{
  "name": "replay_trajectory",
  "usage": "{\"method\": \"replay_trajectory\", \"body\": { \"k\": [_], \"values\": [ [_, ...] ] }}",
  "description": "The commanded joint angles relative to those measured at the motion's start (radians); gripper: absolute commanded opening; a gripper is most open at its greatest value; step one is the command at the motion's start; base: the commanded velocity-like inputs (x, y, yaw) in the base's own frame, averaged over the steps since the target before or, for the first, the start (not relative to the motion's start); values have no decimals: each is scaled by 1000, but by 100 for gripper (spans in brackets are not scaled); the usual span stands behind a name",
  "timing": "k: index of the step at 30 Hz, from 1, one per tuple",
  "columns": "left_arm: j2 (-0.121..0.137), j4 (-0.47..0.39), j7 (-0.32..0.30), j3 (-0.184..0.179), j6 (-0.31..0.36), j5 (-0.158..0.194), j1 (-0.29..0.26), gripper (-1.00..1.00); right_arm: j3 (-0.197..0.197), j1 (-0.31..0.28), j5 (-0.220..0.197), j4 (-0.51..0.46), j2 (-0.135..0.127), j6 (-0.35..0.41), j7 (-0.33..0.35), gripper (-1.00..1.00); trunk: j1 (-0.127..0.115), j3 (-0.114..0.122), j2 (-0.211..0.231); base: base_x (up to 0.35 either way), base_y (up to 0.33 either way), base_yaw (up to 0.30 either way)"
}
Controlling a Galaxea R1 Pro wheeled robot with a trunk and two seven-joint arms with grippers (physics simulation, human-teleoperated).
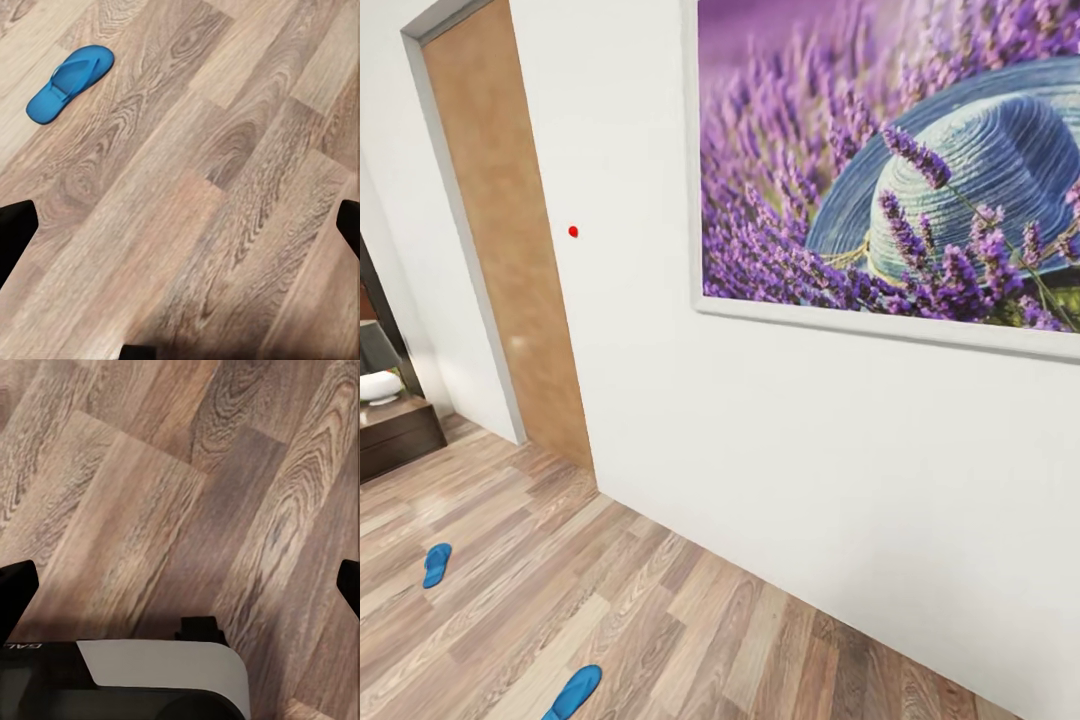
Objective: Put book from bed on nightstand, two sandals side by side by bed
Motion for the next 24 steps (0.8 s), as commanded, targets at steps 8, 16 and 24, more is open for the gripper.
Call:
{"method": "replay_trajectory", "body": {
  "k": [8, 16, 24],
  "values": [
    [0, -1, 0, -1, -1, 10, 0, 100, -3, 0, -1, -1, 0, -2, 0, 100, 1, -1, 0, 303, -116, 0],
    [0, -1, 0, -1, -1, 10, 0, 100, -2, 0, -1, -1, 0, -2, 0, 100, 1, -1, 0, 303, -117, 0],
    [0, -1, 1, -1, -1, 10, 0, 100, -2, 0, -1, -1, 1, -2, 0, 100, 1, -1, 0, 303, -117, 0]
  ]
}}
